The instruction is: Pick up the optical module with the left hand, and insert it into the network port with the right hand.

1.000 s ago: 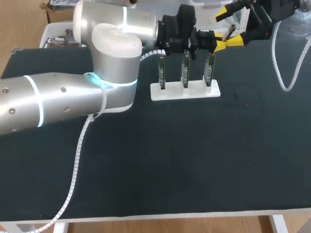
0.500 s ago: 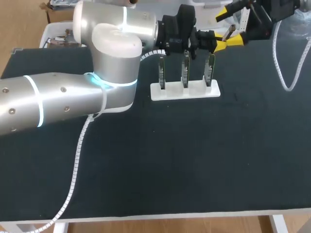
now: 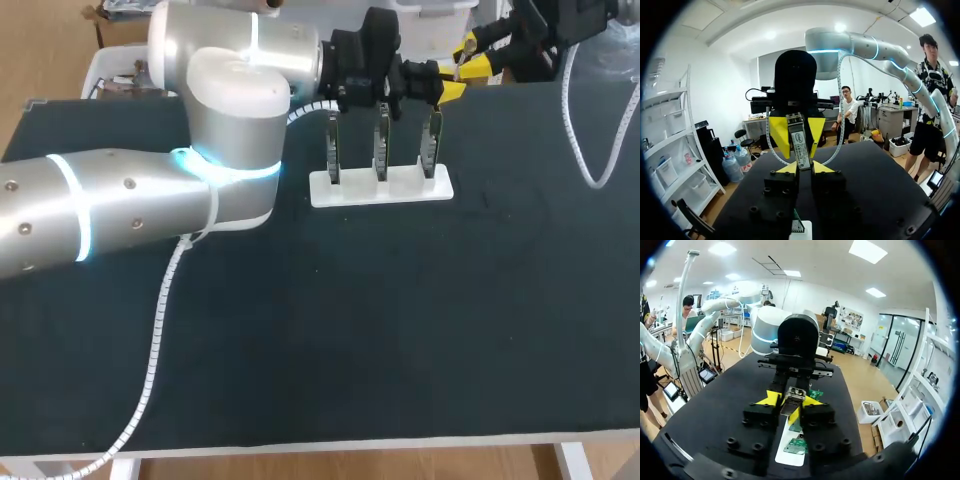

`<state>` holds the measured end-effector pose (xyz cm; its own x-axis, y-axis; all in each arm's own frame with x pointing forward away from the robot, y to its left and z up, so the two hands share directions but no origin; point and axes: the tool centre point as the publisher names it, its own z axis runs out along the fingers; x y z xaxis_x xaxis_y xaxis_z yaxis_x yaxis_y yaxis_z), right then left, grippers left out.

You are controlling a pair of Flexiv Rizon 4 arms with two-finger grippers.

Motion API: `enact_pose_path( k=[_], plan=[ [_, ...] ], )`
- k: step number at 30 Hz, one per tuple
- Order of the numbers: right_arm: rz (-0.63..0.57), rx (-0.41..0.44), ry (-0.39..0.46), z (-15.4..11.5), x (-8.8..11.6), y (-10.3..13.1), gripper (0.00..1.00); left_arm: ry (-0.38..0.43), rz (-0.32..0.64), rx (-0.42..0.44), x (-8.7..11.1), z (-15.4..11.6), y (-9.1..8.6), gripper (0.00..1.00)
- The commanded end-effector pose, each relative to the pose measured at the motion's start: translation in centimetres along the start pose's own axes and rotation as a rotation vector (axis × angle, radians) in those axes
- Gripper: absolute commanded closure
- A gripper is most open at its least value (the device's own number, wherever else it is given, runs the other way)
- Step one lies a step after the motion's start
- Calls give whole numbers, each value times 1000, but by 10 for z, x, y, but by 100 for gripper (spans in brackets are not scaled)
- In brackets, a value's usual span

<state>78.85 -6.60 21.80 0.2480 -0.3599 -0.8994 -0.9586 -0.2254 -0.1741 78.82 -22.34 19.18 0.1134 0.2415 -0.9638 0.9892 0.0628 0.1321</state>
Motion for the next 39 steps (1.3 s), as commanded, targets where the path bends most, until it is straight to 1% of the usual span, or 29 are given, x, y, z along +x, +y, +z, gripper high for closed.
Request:
enact_pose_path(
  k=[1,3,4,5,6,7,39],
  plan=[
    [-1,13,4,0,0,-4,100,2,1,9,-1,3,-6,100],
    [-1,13,4,0,0,-4,99,2,1,9,-1,3,-6,100],
    [-1,13,4,0,0,-4,78,2,1,9,-1,3,-6,100],
    [-1,13,4,0,0,-4,61,2,1,9,-1,3,-6,100],
    [-1,13,4,0,0,-4,22,2,1,9,-1,3,-6,100],
    [-1,13,4,0,0,-4,0,2,1,9,-1,3,-6,100],
    [-12,21,8,-3,-3,-4,0,2,1,9,-1,3,-6,100]
  ],
)
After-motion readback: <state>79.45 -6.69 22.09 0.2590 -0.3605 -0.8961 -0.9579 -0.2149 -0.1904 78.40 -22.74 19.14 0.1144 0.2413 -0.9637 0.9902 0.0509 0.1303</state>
